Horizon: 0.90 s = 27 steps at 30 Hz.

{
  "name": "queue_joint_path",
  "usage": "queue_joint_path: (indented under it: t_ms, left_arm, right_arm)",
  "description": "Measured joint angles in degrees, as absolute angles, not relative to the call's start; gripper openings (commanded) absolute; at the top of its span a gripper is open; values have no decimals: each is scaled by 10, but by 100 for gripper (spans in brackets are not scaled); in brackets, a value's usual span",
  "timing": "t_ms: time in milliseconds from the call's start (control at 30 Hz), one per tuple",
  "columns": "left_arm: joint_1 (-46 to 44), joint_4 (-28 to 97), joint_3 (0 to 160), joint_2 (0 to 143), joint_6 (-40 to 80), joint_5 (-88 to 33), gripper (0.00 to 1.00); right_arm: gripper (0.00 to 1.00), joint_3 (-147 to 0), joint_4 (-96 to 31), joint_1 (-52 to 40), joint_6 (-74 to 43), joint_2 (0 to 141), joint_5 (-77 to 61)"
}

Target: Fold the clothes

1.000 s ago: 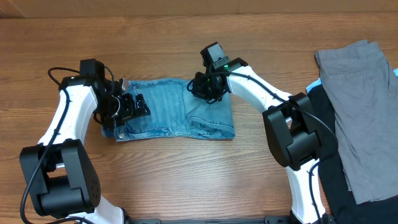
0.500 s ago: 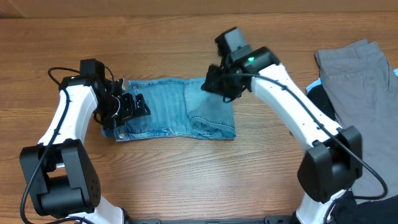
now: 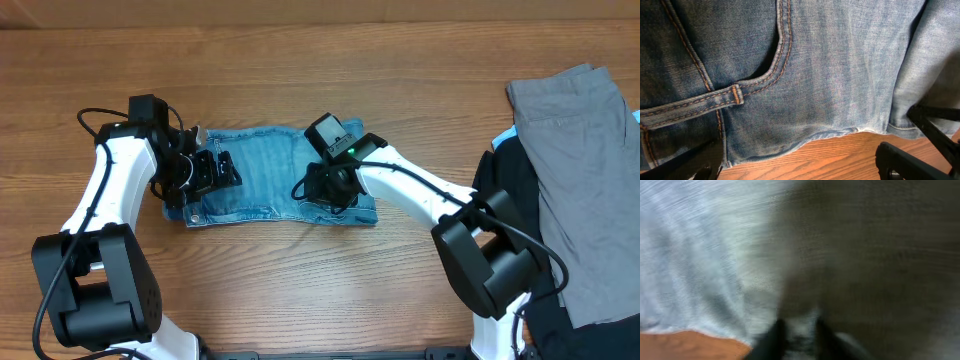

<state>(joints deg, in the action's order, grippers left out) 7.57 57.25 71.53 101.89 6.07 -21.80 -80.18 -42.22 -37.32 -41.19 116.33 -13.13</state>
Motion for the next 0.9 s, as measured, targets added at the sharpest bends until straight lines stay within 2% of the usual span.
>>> queue_joint_path:
  t_ms: [133, 200, 233, 267, 300, 533, 767, 900]
  left_arm:
    - [76, 574, 715, 1019, 61, -218, 100]
    - [76, 574, 715, 1019, 61, -218, 100]
    - [76, 574, 715, 1019, 61, -218, 100]
    - [76, 573, 715, 1019, 61, -216, 100]
    - [76, 572, 715, 1019, 61, -213, 100]
    - [97, 548, 715, 1019, 112, -164, 100]
    - [221, 525, 716, 1019, 134, -150, 100]
    - [295, 501, 716, 1019, 102, -198, 100]
  right_arm:
    - [18, -810, -449, -371, -420, 1163, -123]
    - [28, -824, -486, -371, -419, 1159, -108]
    - [42, -831, -508, -371, -418, 1154, -95]
    - [66, -838, -527, -371, -414, 1147, -83]
    - [100, -846, -545, -371, -409, 1138, -67]
    - [100, -946, -619, -328, -383, 1035, 50]
    - [100, -961, -651, -218, -364, 994, 79]
    - [100, -944, -657, -185, -361, 998, 77]
